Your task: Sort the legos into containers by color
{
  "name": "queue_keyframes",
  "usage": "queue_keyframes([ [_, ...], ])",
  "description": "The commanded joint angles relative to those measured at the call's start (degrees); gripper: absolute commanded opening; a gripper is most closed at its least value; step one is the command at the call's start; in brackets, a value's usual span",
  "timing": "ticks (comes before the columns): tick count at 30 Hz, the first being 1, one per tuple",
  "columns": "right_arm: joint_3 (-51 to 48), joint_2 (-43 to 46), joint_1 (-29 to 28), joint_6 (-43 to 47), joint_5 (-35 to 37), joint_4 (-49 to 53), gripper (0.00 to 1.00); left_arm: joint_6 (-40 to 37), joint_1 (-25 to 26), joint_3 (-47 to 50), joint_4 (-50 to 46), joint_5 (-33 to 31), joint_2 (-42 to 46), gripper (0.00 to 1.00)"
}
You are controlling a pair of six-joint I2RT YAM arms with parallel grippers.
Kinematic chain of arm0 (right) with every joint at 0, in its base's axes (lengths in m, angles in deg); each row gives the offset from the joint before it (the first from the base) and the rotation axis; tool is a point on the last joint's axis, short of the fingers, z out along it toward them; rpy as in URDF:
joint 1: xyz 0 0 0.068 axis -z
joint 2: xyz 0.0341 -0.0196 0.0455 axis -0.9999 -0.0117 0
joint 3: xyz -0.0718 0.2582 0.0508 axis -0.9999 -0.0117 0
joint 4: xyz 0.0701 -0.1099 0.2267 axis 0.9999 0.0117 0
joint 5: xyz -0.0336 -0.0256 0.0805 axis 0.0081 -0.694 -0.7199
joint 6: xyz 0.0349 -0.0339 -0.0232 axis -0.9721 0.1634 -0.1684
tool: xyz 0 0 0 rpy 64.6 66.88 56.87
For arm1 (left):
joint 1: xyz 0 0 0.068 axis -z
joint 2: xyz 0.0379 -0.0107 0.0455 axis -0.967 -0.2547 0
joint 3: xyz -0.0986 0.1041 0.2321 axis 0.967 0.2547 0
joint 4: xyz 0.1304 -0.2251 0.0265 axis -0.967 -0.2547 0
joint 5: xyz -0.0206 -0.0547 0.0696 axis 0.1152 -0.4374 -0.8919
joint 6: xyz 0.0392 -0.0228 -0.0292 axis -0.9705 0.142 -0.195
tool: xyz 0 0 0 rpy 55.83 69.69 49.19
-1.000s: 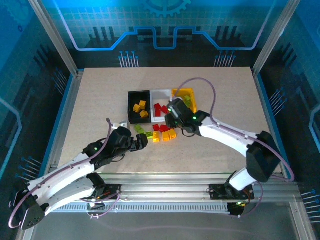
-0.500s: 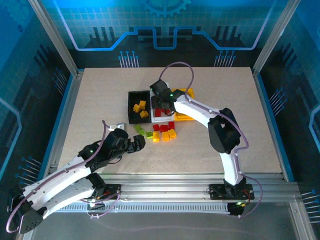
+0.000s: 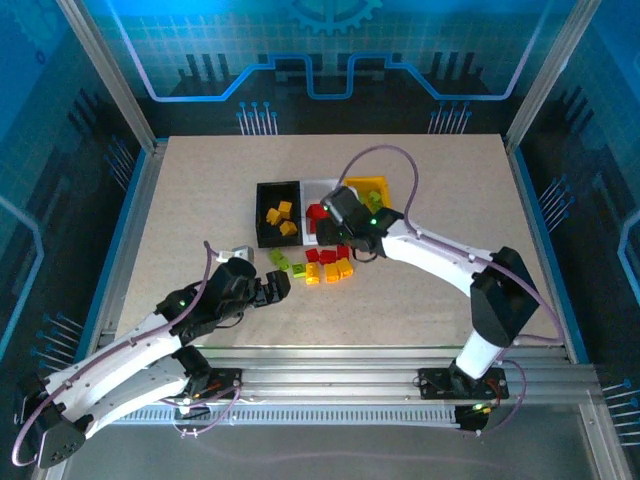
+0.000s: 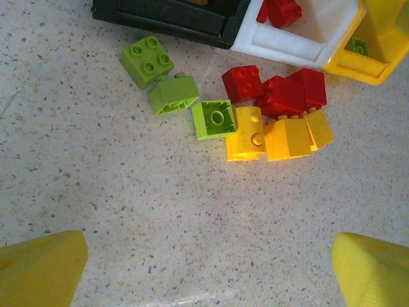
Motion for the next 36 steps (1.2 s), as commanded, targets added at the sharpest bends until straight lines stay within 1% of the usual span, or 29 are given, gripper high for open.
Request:
queue_keyframes([
  [1, -5.6, -1.1, -0.4, -3.1, -1.8, -0.7, 0.76, -0.5, -0.3, 1.2, 1.7, -0.4, -0.3, 0.99],
  [4, -6.5, -3.9, -0.5, -1.6, -5.1, -3.5, 0.77, -0.3, -0.4, 1.4, 2.1, 0.1, -0.9, 0.99],
  [9, -6.8, -7.3, -0.4, 0.7, -7.6, -7.8, 0.79, -0.2, -0.4, 1.7, 1.3, 0.0, -0.4, 0.99],
  [12, -6.4, -8.7, -1.3, 2.0, -10.6, -8.2, 0.79, -0.2, -0.4, 2.6, 1.1, -0.3, 0.7, 0.99],
  [15, -6.9, -8.1, -3.6, 3.1, -13.2, -8.0, 0.78, -0.3, -0.4, 2.9, 1.1, -0.6, 1.1, 0.99],
  [20, -10.7, -3.0, -10.3, 2.2, -17.3, -5.7, 0.77, -0.5, -0.5, 3.2, 1.8, -0.5, 0.9, 0.99],
  [22, -12.1, -0.4, -12.9, 1.3, -17.0, -4.2, 0.77, -0.5, -0.6, 3.2, 1.9, -0.5, 0.9, 0.99],
  [24, -13.2, 1.9, -15.0, 0.7, -15.1, -2.7, 0.77, -0.8, -0.7, 3.3, 2.1, -0.3, 0.9, 0.99],
  [27, -13.9, 3.8, -16.6, 0.7, -8.2, -0.5, 0.77, -0.9, -1.0, 3.3, 2.1, -0.5, 1.0, 0.99],
  [28, -13.6, 3.4, -16.4, 1.1, -6.7, 0.0, 0.77, -0.9, -1.1, 3.4, 2.2, -0.5, 1.0, 0.99],
  [31, -12.6, 0.2, -15.2, 4.1, -6.2, -1.1, 0.78, -0.8, -1.2, 3.4, 2.2, -0.5, 1.0, 0.99],
  [34, -10.2, -4.2, -14.7, 9.5, -5.3, -1.9, 0.79, -0.7, -1.2, 3.3, 1.6, -0.4, 1.1, 0.99],
  [36, -9.2, -6.1, -14.1, 13.1, -6.1, -3.4, 0.8, -0.7, -1.2, 3.3, 0.9, -0.6, 1.4, 0.99],
])
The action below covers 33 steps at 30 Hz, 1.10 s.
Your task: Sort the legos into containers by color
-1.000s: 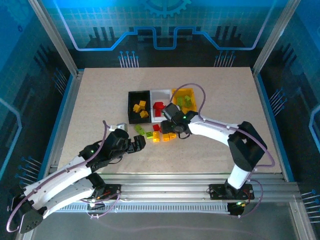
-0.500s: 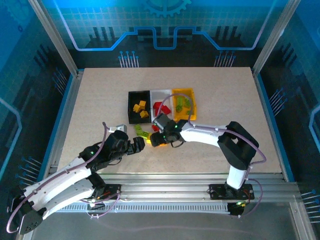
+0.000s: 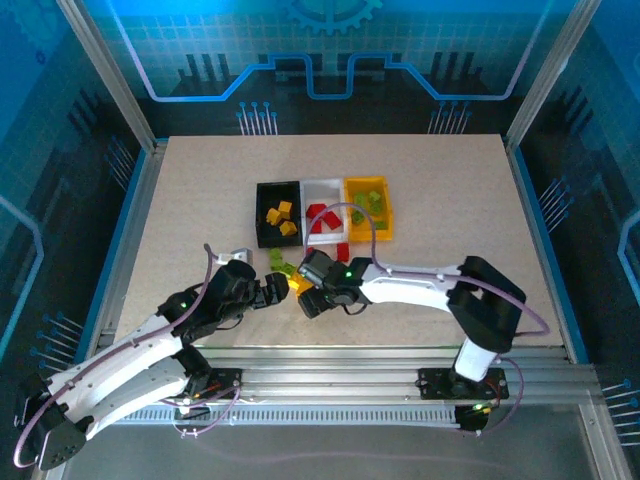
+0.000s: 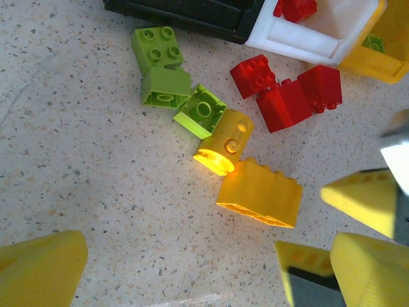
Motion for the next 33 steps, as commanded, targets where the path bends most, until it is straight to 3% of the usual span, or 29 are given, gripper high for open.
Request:
queue_keyframes([
  [1, 2.7, -3.6, 1.1, 7.6, 1.7, -1.0, 0.81, -0.5, -0.4, 1.0, -0.7, -0.7, 1.3, 0.99],
  [11, 6.3, -8.7, 3.1, 15.1, -2.1, -2.4, 0.78, -0.1, -0.8, 1.7, -1.9, -1.3, 3.6, 0.99],
  [18, 5.5, -9.4, 2.7, 14.9, -2.6, -1.6, 0.67, -0.2, -0.9, 1.7, -2.0, -1.5, 3.5, 0.99],
  [26, -0.7, -2.6, 1.9, 11.5, -0.9, -2.8, 0.41, -0.4, -1.1, 1.7, -1.5, -1.7, 3.3, 0.99],
  [33, -2.4, 8.3, 2.5, 7.6, -0.7, -1.9, 0.38, -0.3, -1.3, 1.7, -1.7, -2.6, 2.9, 0.99],
])
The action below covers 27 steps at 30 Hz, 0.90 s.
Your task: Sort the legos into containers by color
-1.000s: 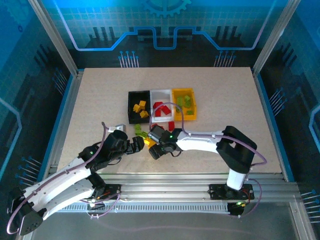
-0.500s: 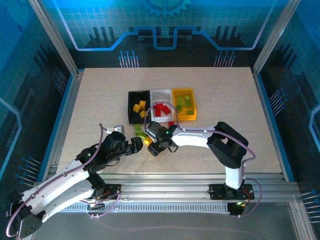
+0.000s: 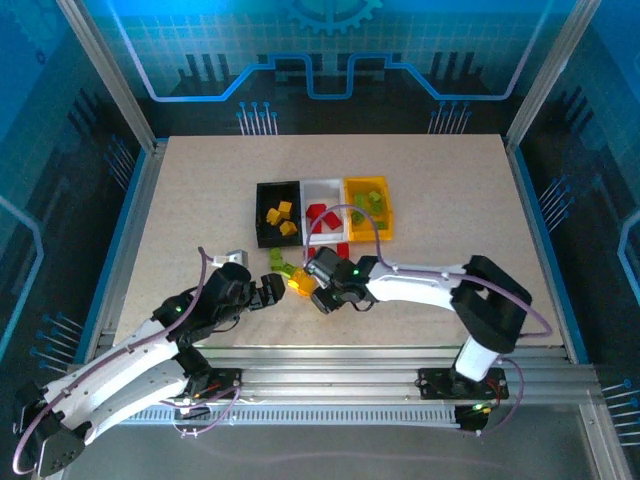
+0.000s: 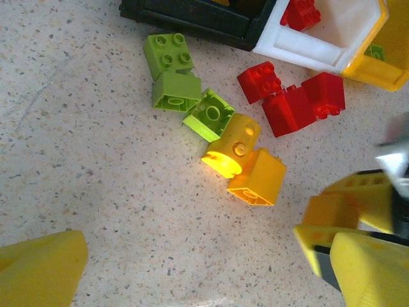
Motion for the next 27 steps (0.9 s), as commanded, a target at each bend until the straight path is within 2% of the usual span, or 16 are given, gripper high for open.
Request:
queue_keyframes([
  [1, 2.4, 5.3, 0.3, -3.0, 0.6, -0.2, 0.37, -0.2, -0.6, 0.4, -0.9, -1.9, 0.0, 0.99],
  [3, 6.5, 5.4, 1.1, -3.5, 0.7, -0.2, 0.37, 0.3, -0.7, 0.5, -1.1, -2.3, -0.1, 0.99],
  [6, 15.8, 0.6, 3.0, -4.2, 0.8, 0.9, 0.37, 1.2, -0.7, 0.3, -1.9, -2.7, 0.0, 0.99],
  [14, 45.7, -23.3, 7.9, -6.1, 3.4, 8.6, 0.37, 1.7, -1.0, -1.4, -4.9, -2.5, 0.1, 0.99],
  [21, 62.9, -36.6, 10.0, -8.2, 3.7, 13.1, 0.39, 1.4, -1.2, -1.9, -5.4, -2.2, 0.2, 0.99],
  [24, 66.0, -39.3, 10.2, -7.5, 2.7, 12.3, 0.48, 1.3, -1.3, -2.1, -5.6, -2.3, -0.1, 0.99],
  [27, 66.2, -38.6, 10.1, -7.1, 1.4, 9.9, 0.68, 1.0, -1.3, -2.2, -5.5, -2.3, -0.1, 0.99],
])
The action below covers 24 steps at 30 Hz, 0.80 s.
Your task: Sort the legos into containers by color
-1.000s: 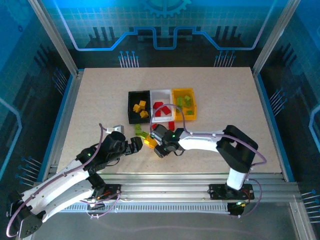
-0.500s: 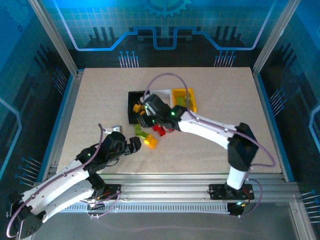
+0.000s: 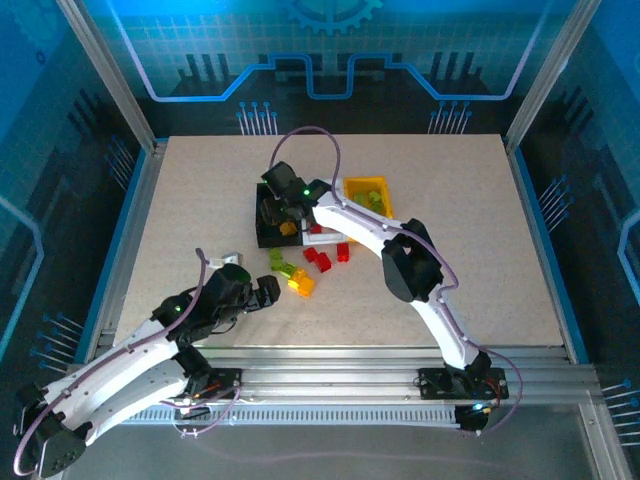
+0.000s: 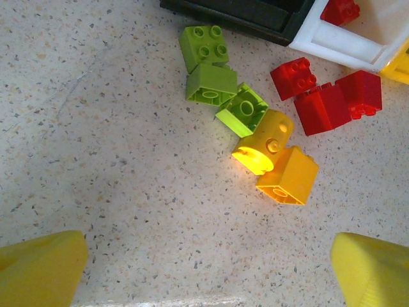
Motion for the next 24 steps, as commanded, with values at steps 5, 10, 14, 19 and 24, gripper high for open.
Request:
queue_keyframes([
  [5, -0.6, 6.4, 0.0, -0.3, -0.3, -3.6, 0.73, -0.6, -0.7, -2.6, -0.8, -0.7, -0.4, 0.99],
  [10, -13.3, 17.8, 0.1, -3.5, 1.9, -7.8, 0.72, -2.6, -0.7, -4.2, 1.4, 0.5, -2.8, 0.99],
  [14, -28.7, 29.1, 0.2, -6.1, 3.4, -11.1, 0.71, -5.3, -0.6, -6.5, 5.4, 3.9, -9.9, 0.99],
  [19, -47.7, 42.9, 0.5, -7.7, 4.8, -13.1, 0.71, -7.5, 1.1, -10.8, 11.0, 8.1, -24.5, 0.92],
  [24, -59.6, 53.6, 1.2, -9.6, 6.5, -13.3, 0.71, -8.7, 5.6, -15.0, 14.8, 5.9, -36.3, 0.86],
])
